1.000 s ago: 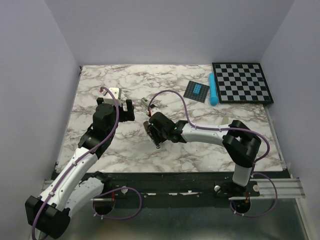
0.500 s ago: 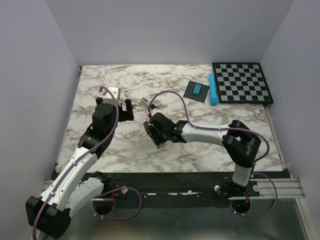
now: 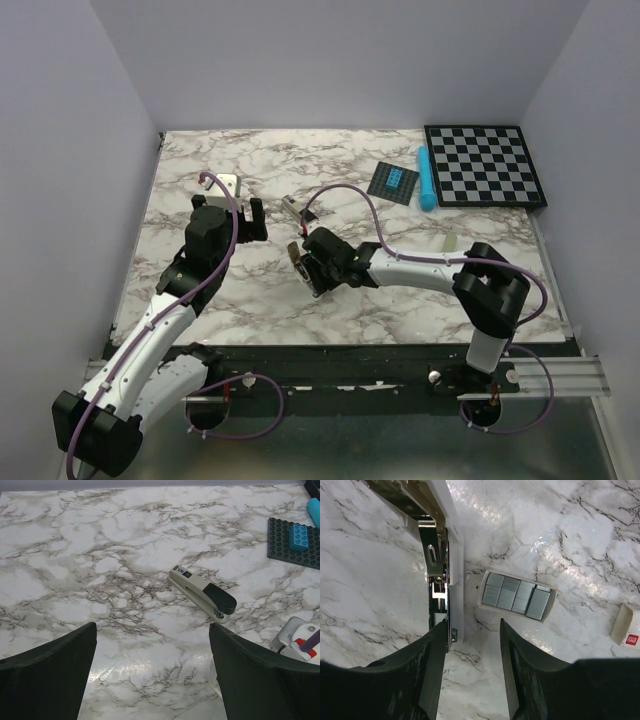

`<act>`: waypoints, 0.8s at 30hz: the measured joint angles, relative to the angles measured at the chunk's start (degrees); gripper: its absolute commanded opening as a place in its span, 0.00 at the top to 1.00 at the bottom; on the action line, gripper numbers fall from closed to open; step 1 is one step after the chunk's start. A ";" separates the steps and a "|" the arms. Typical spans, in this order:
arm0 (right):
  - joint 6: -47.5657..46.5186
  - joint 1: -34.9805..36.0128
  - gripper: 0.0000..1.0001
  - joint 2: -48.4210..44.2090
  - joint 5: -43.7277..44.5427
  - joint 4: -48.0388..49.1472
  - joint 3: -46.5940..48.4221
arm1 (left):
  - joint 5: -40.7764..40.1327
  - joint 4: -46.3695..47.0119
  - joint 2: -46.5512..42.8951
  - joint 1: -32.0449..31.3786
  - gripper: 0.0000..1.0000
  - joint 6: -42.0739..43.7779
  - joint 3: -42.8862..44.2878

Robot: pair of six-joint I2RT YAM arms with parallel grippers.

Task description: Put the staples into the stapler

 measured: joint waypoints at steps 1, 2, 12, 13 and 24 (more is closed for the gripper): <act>0.00 0.00 0.46 -0.42 -0.13 -0.11 -0.39 | 0.00 0.00 0.04 0.00 0.01 0.00 0.00; 0.02 0.00 0.46 -1.05 -0.26 -0.28 -0.83 | 0.00 0.02 0.17 0.00 0.01 -0.02 0.00; -1.53 0.02 0.47 -16.41 -2.69 9.55 -11.93 | 5.35 -0.13 4.50 0.26 0.01 -0.02 0.15; -1.88 0.09 0.48 -17.55 -3.06 12.09 -13.62 | 6.62 -0.31 5.64 0.26 0.02 -0.04 0.31; -6.14 2.03 0.50 -17.03 -5.51 37.13 -32.87 | 15.93 -4.04 15.26 0.26 0.13 -1.86 2.93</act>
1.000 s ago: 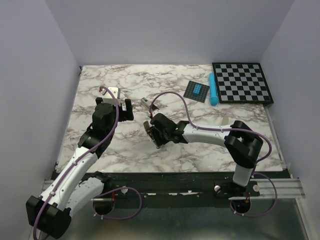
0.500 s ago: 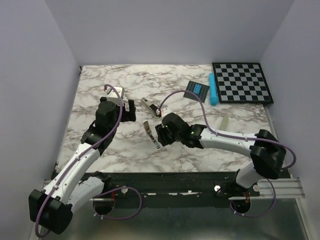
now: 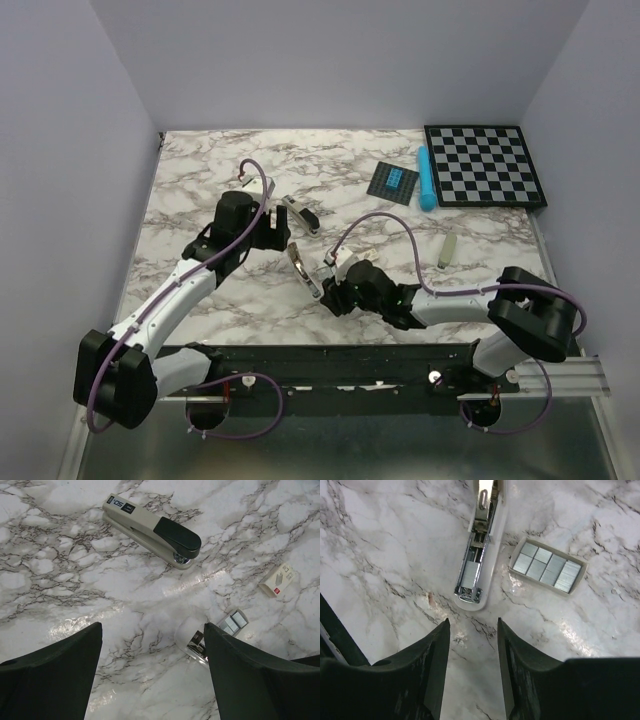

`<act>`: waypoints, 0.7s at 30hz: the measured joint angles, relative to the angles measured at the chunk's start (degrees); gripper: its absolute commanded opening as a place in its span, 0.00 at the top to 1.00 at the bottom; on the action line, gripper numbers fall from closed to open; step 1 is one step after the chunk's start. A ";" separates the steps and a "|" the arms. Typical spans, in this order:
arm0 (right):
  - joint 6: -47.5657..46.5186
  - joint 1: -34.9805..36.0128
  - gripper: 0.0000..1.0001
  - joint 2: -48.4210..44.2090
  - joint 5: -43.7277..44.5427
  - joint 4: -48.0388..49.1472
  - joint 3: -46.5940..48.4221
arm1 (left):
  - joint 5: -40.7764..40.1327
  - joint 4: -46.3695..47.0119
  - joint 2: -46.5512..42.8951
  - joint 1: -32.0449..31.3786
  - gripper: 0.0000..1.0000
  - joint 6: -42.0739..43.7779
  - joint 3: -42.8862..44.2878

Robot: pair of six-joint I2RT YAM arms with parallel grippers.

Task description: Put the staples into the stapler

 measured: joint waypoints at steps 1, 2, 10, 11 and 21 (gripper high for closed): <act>-0.26 0.20 0.49 0.48 0.00 1.60 -0.28 | 0.74 -0.28 0.66 0.00 0.13 -0.22 0.33; -0.52 0.37 0.49 0.90 0.00 3.08 -0.39 | 1.11 -0.42 1.07 0.00 0.13 -0.35 0.46; -1.97 0.85 0.49 5.90 0.17 10.19 0.33 | 3.39 -1.92 4.70 0.00 0.20 -2.58 2.21; -2.03 0.85 0.49 6.40 0.24 10.38 0.46 | 3.58 -2.01 5.05 0.00 0.19 -2.80 2.38; -2.43 0.96 0.53 8.52 2.40 11.26 1.05 | 5.16 -3.13 6.49 0.00 0.20 -4.70 2.49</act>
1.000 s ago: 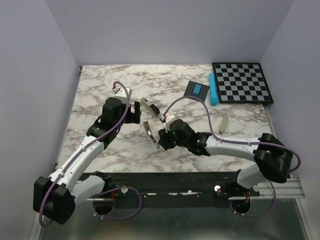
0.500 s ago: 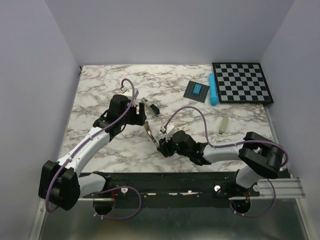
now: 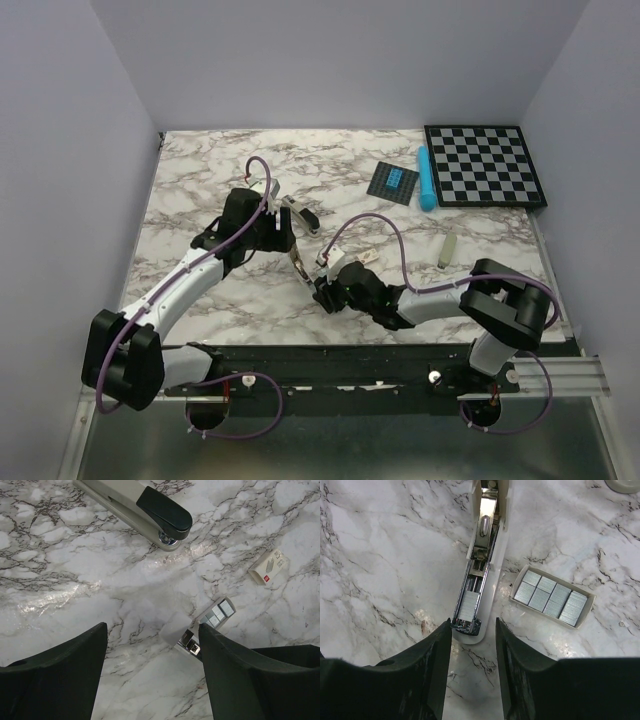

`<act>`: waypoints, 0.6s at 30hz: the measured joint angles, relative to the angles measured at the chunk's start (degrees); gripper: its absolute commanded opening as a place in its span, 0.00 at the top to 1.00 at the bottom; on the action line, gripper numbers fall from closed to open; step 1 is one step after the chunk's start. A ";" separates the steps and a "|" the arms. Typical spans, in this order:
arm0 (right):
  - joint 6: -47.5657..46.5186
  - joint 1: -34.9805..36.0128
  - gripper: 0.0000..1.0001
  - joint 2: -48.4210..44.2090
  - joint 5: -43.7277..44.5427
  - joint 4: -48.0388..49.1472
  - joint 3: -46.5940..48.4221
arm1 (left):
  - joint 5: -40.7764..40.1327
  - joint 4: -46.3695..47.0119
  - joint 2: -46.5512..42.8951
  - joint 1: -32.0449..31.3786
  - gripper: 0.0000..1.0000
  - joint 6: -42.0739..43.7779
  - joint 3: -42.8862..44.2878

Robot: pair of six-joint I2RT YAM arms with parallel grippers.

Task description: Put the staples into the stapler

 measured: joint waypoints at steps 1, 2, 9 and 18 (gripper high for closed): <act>-0.04 0.00 0.54 0.24 0.07 0.15 0.17 | 0.11 -0.02 0.24 0.00 0.21 -0.31 0.00; -0.07 0.00 0.55 0.44 0.17 0.22 0.28 | 0.15 -0.02 0.42 0.00 0.21 -0.48 0.00; -0.24 0.00 0.62 0.94 0.61 1.03 0.39 | 0.33 0.52 1.88 0.00 0.30 -3.19 0.00; -0.55 0.00 0.69 1.46 0.81 1.51 0.42 | 1.81 3.93 2.93 0.00 0.35 -5.68 0.00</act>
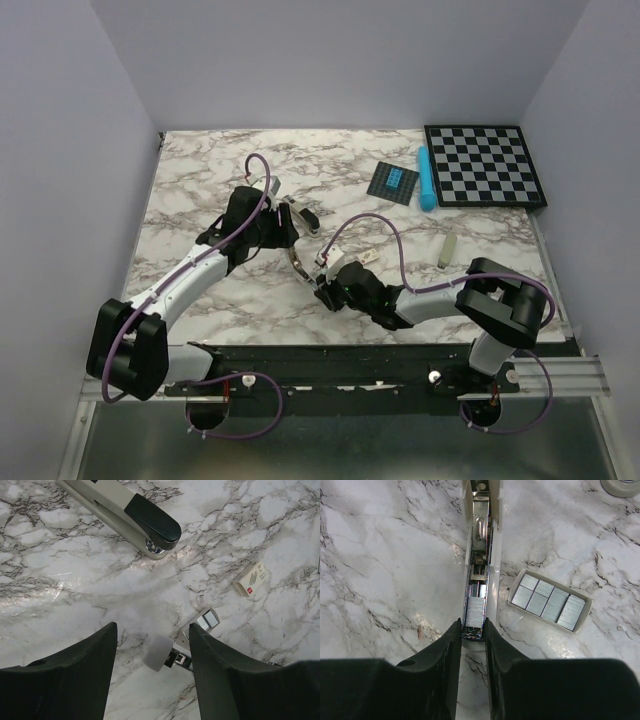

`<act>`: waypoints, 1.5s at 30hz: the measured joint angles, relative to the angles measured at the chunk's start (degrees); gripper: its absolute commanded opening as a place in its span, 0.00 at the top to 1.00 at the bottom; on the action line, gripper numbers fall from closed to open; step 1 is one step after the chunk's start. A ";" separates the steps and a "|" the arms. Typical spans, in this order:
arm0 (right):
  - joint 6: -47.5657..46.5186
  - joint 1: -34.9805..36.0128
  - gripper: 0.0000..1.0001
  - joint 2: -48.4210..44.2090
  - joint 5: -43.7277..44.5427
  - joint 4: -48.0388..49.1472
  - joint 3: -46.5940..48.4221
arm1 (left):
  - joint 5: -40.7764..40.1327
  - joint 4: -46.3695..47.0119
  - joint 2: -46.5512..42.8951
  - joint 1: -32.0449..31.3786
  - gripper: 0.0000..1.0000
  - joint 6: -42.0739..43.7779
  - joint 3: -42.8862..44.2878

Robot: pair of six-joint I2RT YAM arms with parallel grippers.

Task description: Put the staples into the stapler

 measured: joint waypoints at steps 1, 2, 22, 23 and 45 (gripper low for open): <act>0.00 0.02 0.70 0.04 0.02 0.07 0.00 | 0.09 0.09 0.26 0.00 0.38 -0.09 -0.02; 0.00 0.00 0.70 0.09 0.04 0.15 0.00 | 0.24 0.09 0.61 0.00 0.39 -0.26 0.00; 0.00 0.00 0.72 0.52 1.09 0.31 0.44 | -0.28 -3.06 0.20 0.00 0.55 0.15 -0.02; 0.00 0.00 0.73 0.66 1.09 0.31 0.57 | -0.39 -3.28 -0.09 0.00 0.57 0.15 -0.02; -0.04 0.00 0.73 1.07 1.42 0.39 0.96 | 0.50 -3.48 -0.11 -0.09 0.78 0.17 -0.17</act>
